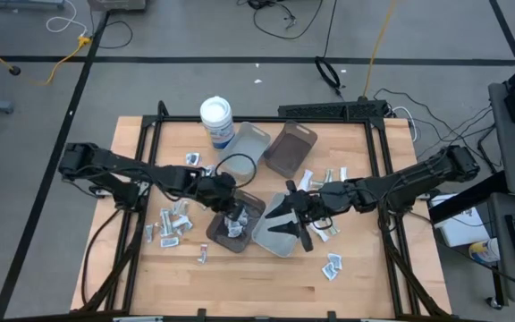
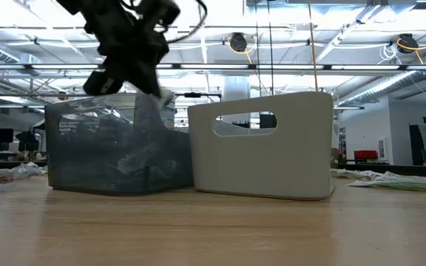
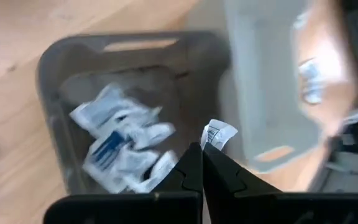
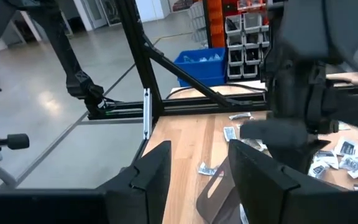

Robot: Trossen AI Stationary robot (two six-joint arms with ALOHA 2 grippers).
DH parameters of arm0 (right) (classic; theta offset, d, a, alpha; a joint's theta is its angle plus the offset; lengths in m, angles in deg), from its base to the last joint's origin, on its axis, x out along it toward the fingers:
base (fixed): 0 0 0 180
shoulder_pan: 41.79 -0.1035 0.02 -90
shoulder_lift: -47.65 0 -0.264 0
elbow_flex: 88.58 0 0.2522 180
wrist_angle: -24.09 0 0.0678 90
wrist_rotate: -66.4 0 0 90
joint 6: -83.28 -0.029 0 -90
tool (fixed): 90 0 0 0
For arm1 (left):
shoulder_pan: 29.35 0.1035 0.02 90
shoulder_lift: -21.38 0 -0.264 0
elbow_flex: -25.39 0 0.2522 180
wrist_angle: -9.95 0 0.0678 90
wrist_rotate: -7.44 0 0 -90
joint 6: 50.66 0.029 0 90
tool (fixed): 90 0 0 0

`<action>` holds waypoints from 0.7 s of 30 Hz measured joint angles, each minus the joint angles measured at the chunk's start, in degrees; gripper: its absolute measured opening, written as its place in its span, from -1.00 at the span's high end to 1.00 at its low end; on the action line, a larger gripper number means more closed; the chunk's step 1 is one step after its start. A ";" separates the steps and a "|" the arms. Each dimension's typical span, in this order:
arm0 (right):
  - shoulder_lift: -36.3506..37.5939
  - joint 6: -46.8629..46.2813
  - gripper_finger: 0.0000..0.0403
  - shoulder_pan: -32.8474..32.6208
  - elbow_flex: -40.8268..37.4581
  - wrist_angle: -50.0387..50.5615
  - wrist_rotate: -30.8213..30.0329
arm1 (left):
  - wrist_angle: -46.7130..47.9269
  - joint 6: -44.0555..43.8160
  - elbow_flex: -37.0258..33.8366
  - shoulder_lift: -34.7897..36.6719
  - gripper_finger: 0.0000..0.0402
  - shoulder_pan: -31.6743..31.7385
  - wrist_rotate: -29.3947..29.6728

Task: Pick & Place First Aid Supplies
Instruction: Put the blue alcohol pad into the bottom black bin

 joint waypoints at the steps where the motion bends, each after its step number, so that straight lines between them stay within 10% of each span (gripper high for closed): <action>1: 0.02 -0.07 0.24 0.00 0.00 0.07 0.00 | 1.94 -0.07 0.98 -1.38 1.00 -0.17 0.02; 12: 0.00 0.26 0.26 0.02 0.00 1.59 4.67 | 11.20 -1.19 9.15 -12.21 0.97 -1.51 0.12; 21: 0.00 0.26 0.26 -0.02 0.00 2.63 8.96 | 10.42 1.07 9.15 -12.24 0.46 -0.85 -0.89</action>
